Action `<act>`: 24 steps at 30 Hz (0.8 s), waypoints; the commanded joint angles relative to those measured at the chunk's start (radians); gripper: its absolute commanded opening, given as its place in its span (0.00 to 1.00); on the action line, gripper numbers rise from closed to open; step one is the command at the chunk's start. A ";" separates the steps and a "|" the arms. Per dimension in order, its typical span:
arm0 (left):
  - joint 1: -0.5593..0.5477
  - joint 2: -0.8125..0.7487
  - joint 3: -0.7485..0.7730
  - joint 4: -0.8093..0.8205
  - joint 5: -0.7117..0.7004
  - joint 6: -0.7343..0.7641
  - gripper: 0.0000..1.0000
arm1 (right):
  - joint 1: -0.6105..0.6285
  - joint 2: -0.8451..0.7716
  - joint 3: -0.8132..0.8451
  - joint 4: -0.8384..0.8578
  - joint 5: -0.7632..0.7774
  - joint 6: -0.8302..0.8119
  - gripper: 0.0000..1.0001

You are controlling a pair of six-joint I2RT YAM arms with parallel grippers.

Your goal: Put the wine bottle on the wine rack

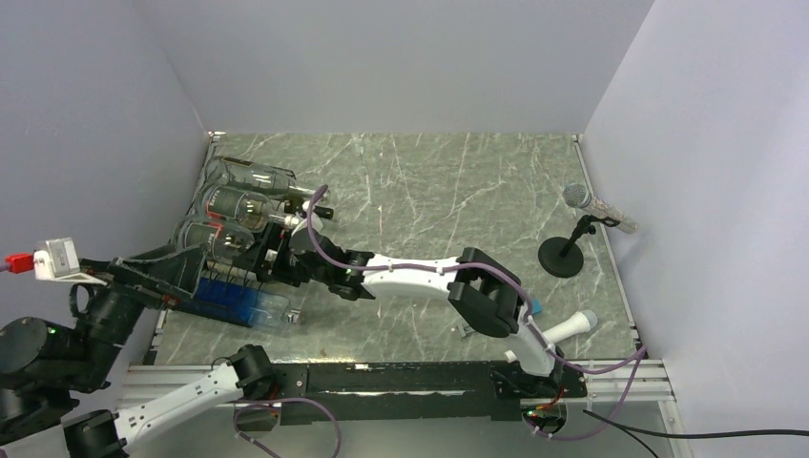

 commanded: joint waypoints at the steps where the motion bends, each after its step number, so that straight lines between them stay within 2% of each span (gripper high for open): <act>1: -0.002 0.081 0.030 -0.080 -0.093 -0.140 0.99 | 0.015 -0.125 -0.016 0.006 0.036 -0.152 1.00; 5: -0.003 0.116 0.016 -0.112 -0.096 -0.145 0.99 | 0.021 -0.202 -0.102 0.035 0.068 -0.217 1.00; 13: -0.003 0.058 -0.050 -0.039 -0.153 -0.171 0.99 | 0.024 -0.345 -0.272 0.040 0.126 -0.293 1.00; 18: -0.002 0.099 -0.024 -0.130 -0.249 -0.329 0.99 | 0.012 -0.488 -0.334 0.013 0.221 -0.471 1.00; 21: -0.002 0.128 -0.018 -0.144 -0.240 -0.329 0.99 | -0.026 -0.569 -0.371 -0.042 0.281 -0.608 1.00; 24: -0.002 0.137 -0.019 -0.121 -0.236 -0.288 0.99 | -0.119 -0.651 -0.399 -0.161 0.294 -0.682 1.00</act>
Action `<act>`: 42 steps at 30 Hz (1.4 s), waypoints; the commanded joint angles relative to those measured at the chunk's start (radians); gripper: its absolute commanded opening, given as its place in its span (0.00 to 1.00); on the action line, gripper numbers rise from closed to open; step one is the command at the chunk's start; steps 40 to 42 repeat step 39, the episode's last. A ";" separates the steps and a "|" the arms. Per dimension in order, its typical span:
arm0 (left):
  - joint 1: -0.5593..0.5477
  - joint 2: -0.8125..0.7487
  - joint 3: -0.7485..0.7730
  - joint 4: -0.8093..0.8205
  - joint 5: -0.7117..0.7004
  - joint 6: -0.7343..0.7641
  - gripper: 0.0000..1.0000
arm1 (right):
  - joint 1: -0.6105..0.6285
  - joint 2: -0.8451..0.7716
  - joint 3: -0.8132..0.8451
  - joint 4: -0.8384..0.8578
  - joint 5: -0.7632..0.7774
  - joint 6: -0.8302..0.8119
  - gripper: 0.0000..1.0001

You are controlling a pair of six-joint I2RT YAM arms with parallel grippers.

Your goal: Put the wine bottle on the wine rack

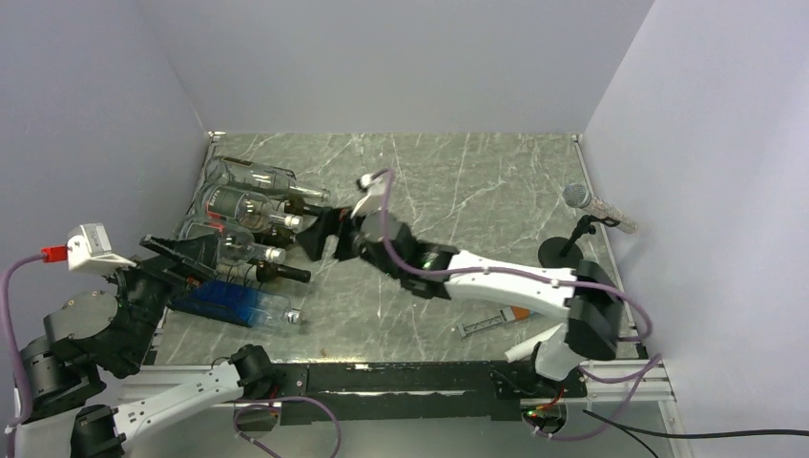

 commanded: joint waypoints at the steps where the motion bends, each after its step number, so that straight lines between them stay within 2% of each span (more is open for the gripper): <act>1: -0.002 0.040 0.014 0.011 -0.024 0.009 0.99 | -0.149 -0.165 -0.036 -0.140 0.076 -0.199 1.00; 4: -0.002 0.023 0.001 0.069 0.026 0.115 0.99 | -0.272 -0.264 -0.072 -0.247 0.058 -0.278 1.00; 9: -0.002 0.004 -0.022 0.095 0.058 0.145 0.99 | -0.384 -0.399 -0.066 -0.383 0.125 -0.491 1.00; 12: -0.002 -0.002 -0.044 0.129 0.113 0.205 0.99 | -0.459 -0.425 0.022 -0.592 0.064 -0.501 1.00; 14: -0.002 0.003 -0.044 0.136 0.119 0.212 0.99 | -0.482 -0.470 0.042 -0.652 0.049 -0.513 1.00; 20: -0.002 0.055 -0.025 0.113 0.103 0.190 0.99 | -0.509 -0.654 0.030 -0.714 0.036 -0.580 1.00; 24: -0.002 0.054 -0.057 0.156 0.136 0.209 0.99 | -0.515 -0.747 0.042 -0.745 0.039 -0.609 1.00; 32: -0.002 0.046 -0.074 0.210 0.135 0.254 0.99 | -0.516 -0.915 0.009 -0.679 0.058 -0.636 1.00; 42: 0.002 0.053 -0.088 0.235 0.102 0.274 0.99 | -0.516 -0.955 -0.021 -0.630 0.058 -0.631 1.00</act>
